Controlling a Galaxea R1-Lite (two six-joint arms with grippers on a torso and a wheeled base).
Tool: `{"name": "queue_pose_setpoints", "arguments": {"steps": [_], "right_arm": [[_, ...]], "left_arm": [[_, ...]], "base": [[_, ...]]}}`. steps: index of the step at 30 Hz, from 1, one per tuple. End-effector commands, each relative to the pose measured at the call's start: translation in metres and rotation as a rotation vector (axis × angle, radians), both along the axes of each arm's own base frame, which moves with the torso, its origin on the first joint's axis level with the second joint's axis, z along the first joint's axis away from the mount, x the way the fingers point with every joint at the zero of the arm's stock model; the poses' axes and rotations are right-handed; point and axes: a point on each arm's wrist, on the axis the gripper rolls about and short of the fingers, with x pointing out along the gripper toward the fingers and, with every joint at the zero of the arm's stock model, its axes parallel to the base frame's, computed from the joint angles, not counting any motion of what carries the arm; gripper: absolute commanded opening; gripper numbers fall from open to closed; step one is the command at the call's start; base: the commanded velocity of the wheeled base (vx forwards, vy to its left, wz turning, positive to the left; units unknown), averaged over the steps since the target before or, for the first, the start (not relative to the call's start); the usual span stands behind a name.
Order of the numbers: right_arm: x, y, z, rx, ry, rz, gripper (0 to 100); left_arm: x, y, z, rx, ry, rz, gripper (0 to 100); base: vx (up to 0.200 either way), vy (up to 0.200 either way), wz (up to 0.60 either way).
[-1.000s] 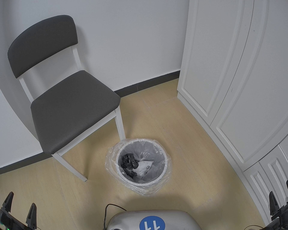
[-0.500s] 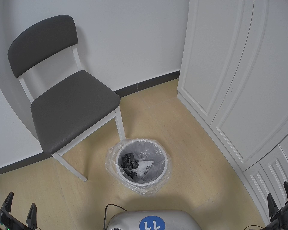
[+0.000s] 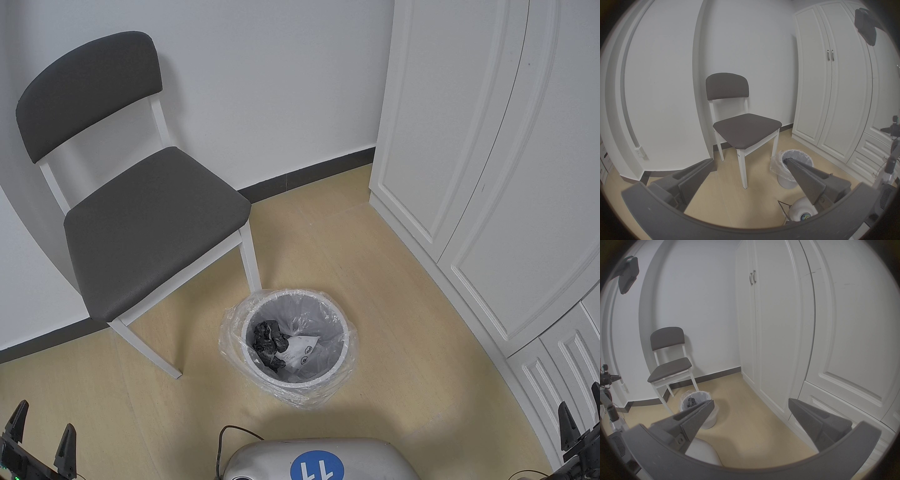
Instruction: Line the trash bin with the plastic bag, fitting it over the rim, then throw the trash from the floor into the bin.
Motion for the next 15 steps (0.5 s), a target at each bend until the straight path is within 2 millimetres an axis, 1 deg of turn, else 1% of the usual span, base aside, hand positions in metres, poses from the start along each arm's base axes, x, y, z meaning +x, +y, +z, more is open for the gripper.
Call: {"name": "queue_pose_setpoints", "arguments": {"steps": [1,15], "right_arm": [[0.0002,0.0000,-0.0051,0.002,0.002,0.003,100],[0.0002,0.0000,-0.0051,0.001,0.002,0.002,100]], "left_arm": [[0.0001,0.0000,-0.0052,0.003,0.002,0.000,100],[0.0001,0.0000,-0.0051,-0.006,0.000,0.004,100]], "base": [[0.000,0.000,0.00],[0.000,0.000,0.00]]}}
